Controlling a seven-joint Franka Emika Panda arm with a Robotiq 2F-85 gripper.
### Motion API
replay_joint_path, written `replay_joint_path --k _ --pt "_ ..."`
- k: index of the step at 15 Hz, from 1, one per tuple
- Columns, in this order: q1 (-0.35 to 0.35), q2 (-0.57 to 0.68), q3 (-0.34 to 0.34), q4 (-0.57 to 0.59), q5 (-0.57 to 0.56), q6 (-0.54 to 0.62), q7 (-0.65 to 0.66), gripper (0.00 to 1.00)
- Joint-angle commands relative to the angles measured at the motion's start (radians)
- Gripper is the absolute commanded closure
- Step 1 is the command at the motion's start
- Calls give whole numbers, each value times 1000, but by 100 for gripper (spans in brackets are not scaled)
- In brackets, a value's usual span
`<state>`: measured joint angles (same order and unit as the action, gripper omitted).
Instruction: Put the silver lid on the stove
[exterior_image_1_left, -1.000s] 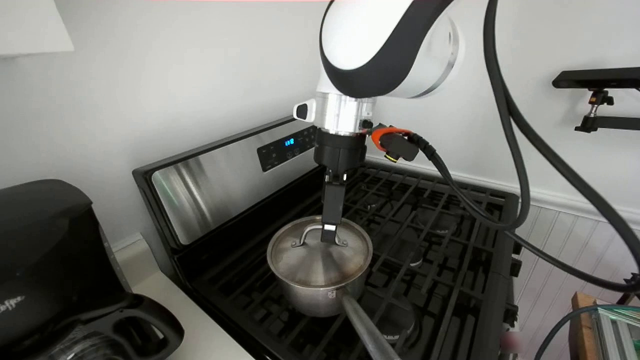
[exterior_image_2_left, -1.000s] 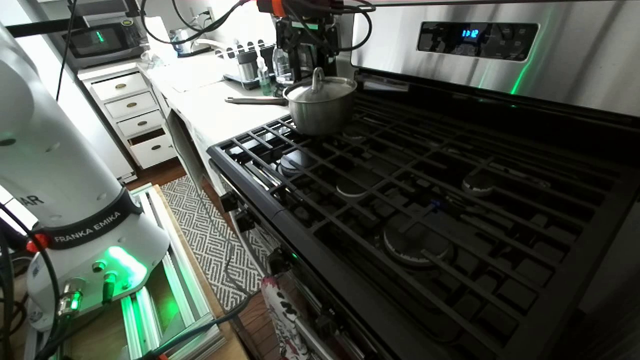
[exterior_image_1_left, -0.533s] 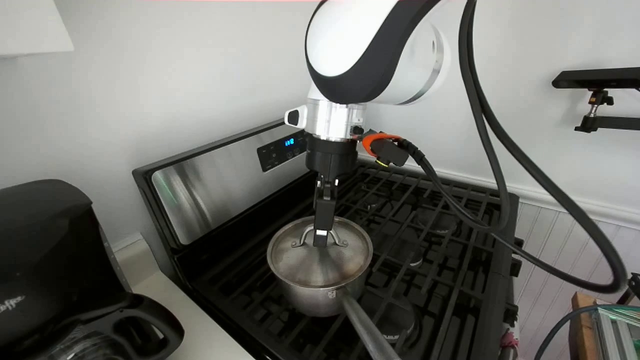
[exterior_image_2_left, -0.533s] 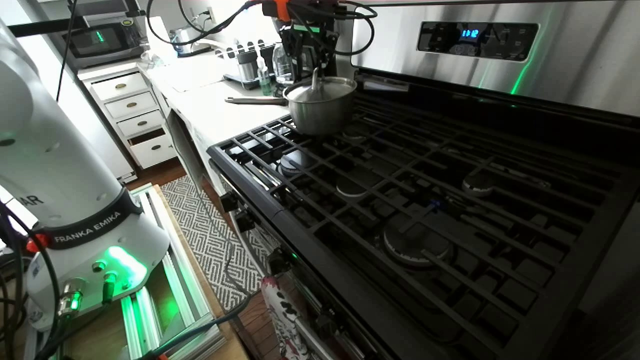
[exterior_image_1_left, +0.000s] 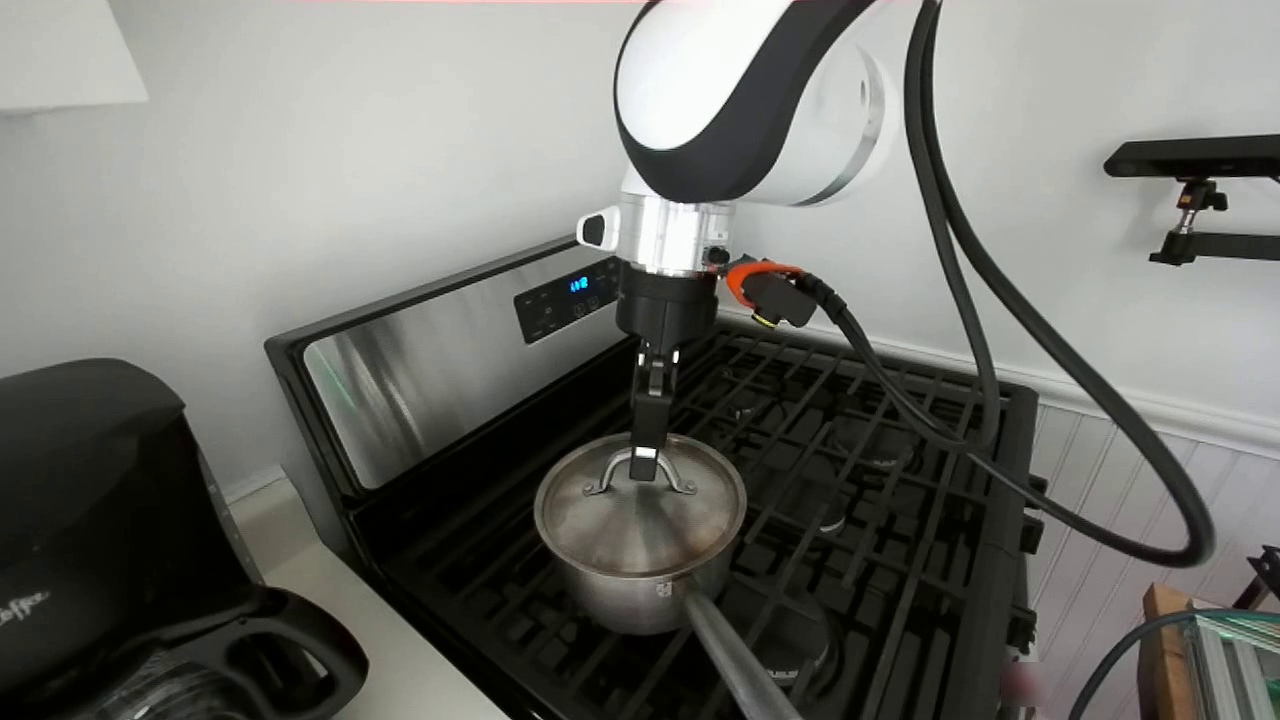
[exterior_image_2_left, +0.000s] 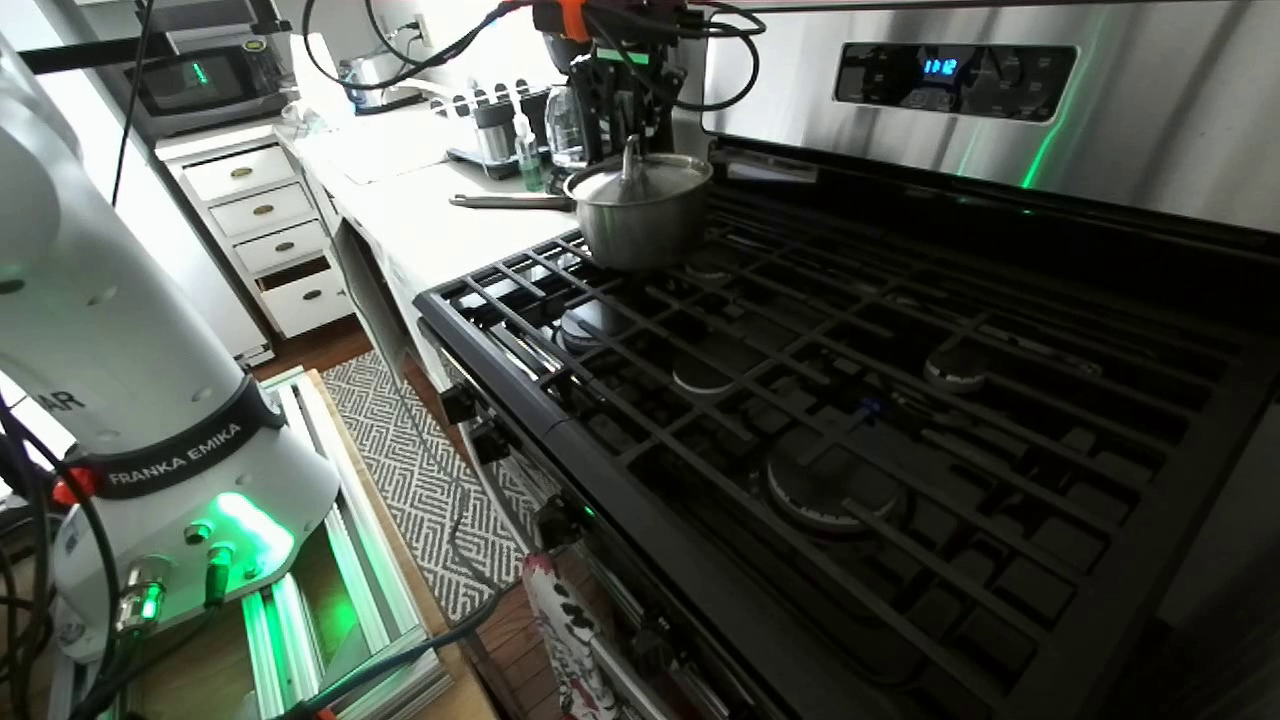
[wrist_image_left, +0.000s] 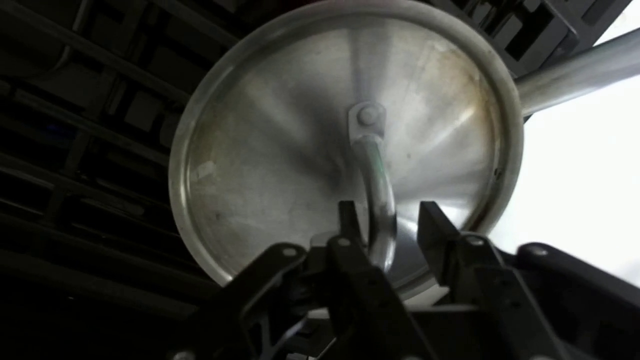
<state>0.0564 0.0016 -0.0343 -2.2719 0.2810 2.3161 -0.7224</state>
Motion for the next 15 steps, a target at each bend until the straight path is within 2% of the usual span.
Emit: replay_joint_path --k 1,3,4,5,7,13,14,15 --pt "-17 25 18 23 14 -10 -14 31" --pt "-17 34 22 26 16 -14 -18 16" --pt "-17 37 24 27 19 -16 -20 17" --pt "-18 40 25 27 23 -19 -24 51" --pt "-21 43 27 27 21 -21 -26 48" --pt "-27 46 26 29 14 -27 -25 92" --pt "-28 48 26 30 10 -27 -22 98" --pt "-31 49 26 33 12 -28 -24 99"
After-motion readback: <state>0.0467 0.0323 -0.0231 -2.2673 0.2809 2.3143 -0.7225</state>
